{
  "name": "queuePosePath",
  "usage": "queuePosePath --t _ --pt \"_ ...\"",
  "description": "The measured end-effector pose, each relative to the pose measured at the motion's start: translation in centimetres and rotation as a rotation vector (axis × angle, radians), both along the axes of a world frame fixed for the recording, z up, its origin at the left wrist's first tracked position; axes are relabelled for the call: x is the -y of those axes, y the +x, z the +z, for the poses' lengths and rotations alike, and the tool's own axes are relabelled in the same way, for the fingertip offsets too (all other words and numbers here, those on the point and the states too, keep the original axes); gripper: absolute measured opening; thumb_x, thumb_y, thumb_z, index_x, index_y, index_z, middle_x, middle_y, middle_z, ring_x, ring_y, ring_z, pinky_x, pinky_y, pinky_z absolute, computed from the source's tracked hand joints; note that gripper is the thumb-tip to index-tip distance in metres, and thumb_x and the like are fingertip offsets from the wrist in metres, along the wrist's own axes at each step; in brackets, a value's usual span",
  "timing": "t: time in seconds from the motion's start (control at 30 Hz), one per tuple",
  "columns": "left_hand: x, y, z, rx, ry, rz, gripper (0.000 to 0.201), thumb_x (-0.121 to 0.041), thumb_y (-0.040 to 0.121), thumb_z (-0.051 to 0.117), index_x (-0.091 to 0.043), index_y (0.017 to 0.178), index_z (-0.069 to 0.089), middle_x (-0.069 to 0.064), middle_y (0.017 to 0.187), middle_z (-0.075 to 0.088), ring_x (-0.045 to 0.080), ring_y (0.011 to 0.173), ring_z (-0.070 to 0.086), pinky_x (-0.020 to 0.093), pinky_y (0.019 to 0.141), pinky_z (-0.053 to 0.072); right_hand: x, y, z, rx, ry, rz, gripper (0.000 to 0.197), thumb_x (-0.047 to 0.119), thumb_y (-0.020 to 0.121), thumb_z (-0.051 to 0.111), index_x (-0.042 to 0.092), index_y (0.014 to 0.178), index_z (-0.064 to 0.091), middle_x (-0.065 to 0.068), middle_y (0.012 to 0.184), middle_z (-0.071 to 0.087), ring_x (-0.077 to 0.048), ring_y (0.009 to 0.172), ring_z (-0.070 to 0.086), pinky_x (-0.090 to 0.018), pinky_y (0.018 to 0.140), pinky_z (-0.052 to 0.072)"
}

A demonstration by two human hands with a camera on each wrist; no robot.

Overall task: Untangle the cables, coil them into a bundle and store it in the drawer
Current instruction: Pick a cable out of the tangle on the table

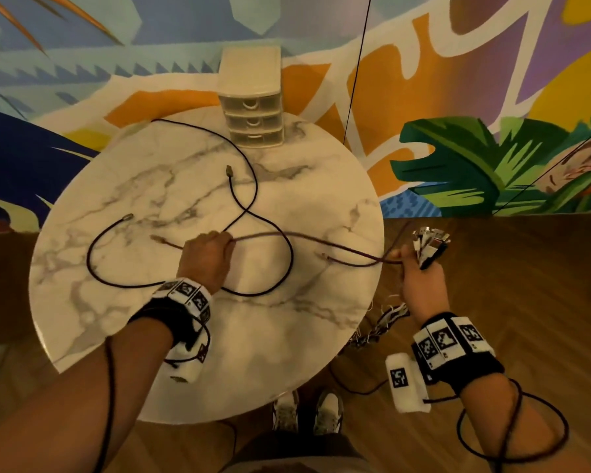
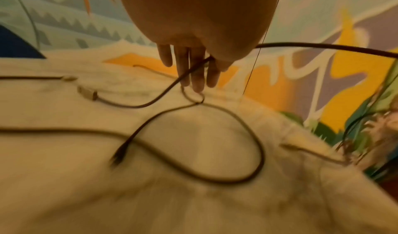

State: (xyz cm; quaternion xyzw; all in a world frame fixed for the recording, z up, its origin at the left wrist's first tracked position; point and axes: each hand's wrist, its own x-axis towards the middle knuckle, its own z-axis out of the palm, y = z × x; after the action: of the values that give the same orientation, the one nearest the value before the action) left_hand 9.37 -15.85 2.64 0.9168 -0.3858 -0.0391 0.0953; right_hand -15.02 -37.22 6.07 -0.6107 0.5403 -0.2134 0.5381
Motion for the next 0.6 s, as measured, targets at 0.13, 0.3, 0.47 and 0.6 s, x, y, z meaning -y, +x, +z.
queuePosePath --t 0.13,0.3,0.47,0.6 --pt "4.9 -2.2 5.6 0.046 -0.142 -0.173 0.033 -0.029 0.095 0.040 -0.008 0.100 0.064 0.015 0.091 0.066 0.037 0.084 0.060 0.043 0.072 0.048 -1.0 0.5 1.3 0.147 -0.079 0.017 0.031 0.046 0.093 0.046 0.023 0.102 0.066 0.004 0.062 0.053 -0.009 0.052 0.043 -0.025 0.050 0.040" --pt "10.4 -10.0 8.9 0.156 -0.148 -0.494 0.014 -0.018 0.091 0.048 -0.014 0.090 0.062 0.006 0.082 0.063 0.028 0.077 0.058 0.036 0.066 0.039 -2.5 3.4 2.8 0.022 -0.145 0.337 0.035 0.025 0.098 0.046 0.024 0.064 0.052 -0.003 0.052 0.048 -0.015 0.046 0.046 -0.032 0.052 0.043" --pt "10.7 -9.9 7.7 -0.126 -0.007 -0.468 0.024 -0.030 0.100 0.036 -0.016 0.099 0.056 0.004 0.091 0.065 0.025 0.085 0.059 0.032 0.072 0.034 -0.5 1.5 2.4 0.016 -0.147 0.207 0.029 0.026 0.097 0.049 0.019 0.069 0.054 -0.007 0.063 0.054 -0.019 0.056 0.046 -0.031 0.056 0.038" --pt "8.6 -7.2 6.2 -0.516 -0.046 -0.274 0.029 -0.033 0.099 0.041 -0.016 0.085 0.060 0.000 0.069 0.058 0.016 0.063 0.055 0.037 0.069 0.046 1.2 -0.6 1.9 0.051 -0.076 0.005 0.036 0.032 0.097 0.047 0.021 0.063 0.045 0.002 0.055 0.045 -0.011 0.049 0.043 -0.024 0.049 0.036"
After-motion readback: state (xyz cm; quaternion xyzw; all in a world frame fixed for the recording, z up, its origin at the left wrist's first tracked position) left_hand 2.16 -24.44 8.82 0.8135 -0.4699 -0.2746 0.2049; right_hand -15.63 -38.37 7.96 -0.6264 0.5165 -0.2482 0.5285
